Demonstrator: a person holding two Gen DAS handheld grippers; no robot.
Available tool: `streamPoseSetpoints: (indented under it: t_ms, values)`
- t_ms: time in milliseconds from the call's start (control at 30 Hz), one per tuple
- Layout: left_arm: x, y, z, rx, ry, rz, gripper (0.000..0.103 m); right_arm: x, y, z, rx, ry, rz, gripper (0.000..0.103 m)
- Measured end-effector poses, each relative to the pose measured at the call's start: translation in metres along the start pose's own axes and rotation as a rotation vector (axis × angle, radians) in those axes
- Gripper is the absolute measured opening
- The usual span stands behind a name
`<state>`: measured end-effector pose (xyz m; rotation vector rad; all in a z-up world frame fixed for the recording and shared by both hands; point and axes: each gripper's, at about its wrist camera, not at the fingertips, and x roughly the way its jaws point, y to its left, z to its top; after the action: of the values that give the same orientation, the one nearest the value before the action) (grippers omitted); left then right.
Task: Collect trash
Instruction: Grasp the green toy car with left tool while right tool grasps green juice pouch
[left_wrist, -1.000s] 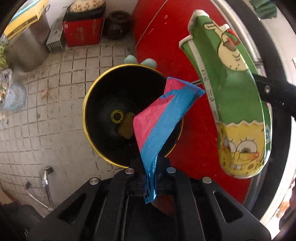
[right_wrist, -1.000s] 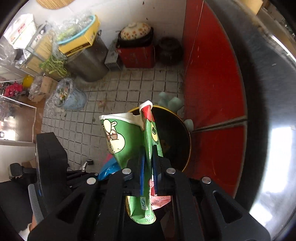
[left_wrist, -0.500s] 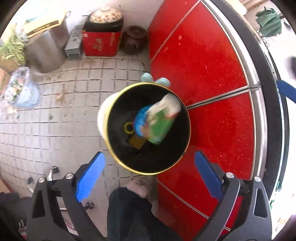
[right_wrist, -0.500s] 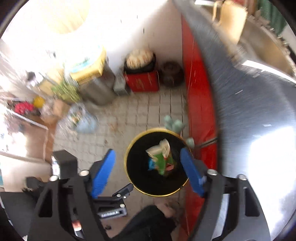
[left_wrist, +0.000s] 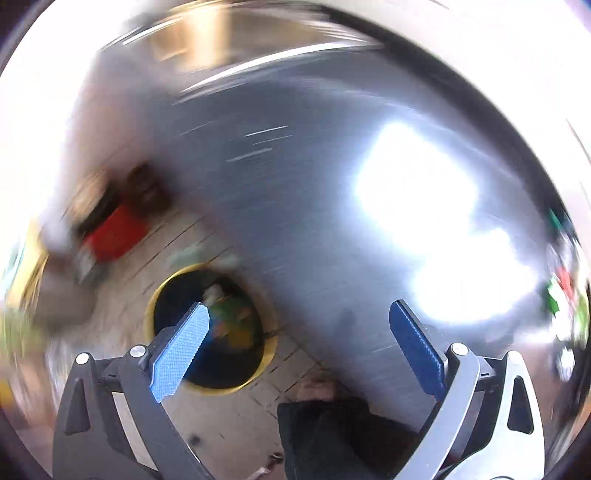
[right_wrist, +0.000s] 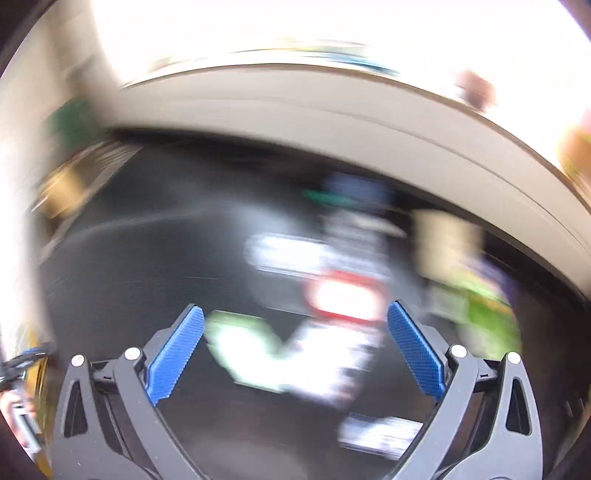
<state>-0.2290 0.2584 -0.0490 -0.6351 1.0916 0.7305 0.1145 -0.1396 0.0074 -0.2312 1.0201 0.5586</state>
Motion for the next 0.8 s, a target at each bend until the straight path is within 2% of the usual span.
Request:
streamPoseSetpoints:
  t_ms: [33,100,167,267,333,367,467,567,667,800]
  values:
    - [0.005,-0.03,0.01,0.072,0.009,-0.02,0.095,-0.002,-0.042,-0.008,0.062,0.022,-0.065,0.096]
    - [0.01,-0.089,0.023,0.196,0.022,-0.063,0.095,-0.004,-0.101,-0.026,0.149,0.057,-0.14,0.096]
    - [0.012,-0.143,0.03,0.304,0.025,-0.097,0.095,-0.008,-0.144,-0.047,0.206,0.085,-0.194,0.096]
    - [0.016,-0.219,0.029,0.43,0.039,-0.138,0.095,-0.007,-0.191,-0.061,0.261,0.118,-0.212,0.096]
    - [0.023,-0.263,0.028,0.491,0.065,-0.135,0.095,0.001,-0.217,-0.065,0.291,0.137,-0.192,0.096]
    - [0.026,-0.288,0.026,0.526,0.083,-0.139,0.095,0.005,-0.215,-0.061,0.292,0.147,-0.18,0.096]
    - [0.038,-0.331,0.022,0.574,0.113,-0.134,0.095,0.02,-0.214,-0.047,0.233,0.178,-0.133,0.096]
    - [0.048,-0.353,0.015,0.599,0.13,-0.092,0.095,0.037,-0.206,-0.029,0.112,0.204,-0.108,0.096]
    - [0.058,-0.355,0.007,0.618,0.152,-0.038,0.095,0.063,-0.194,-0.012,0.005,0.245,-0.099,0.096]
    - [0.065,-0.341,0.005,0.575,0.188,-0.012,0.095,0.099,-0.189,0.0,-0.082,0.309,-0.1,0.096]
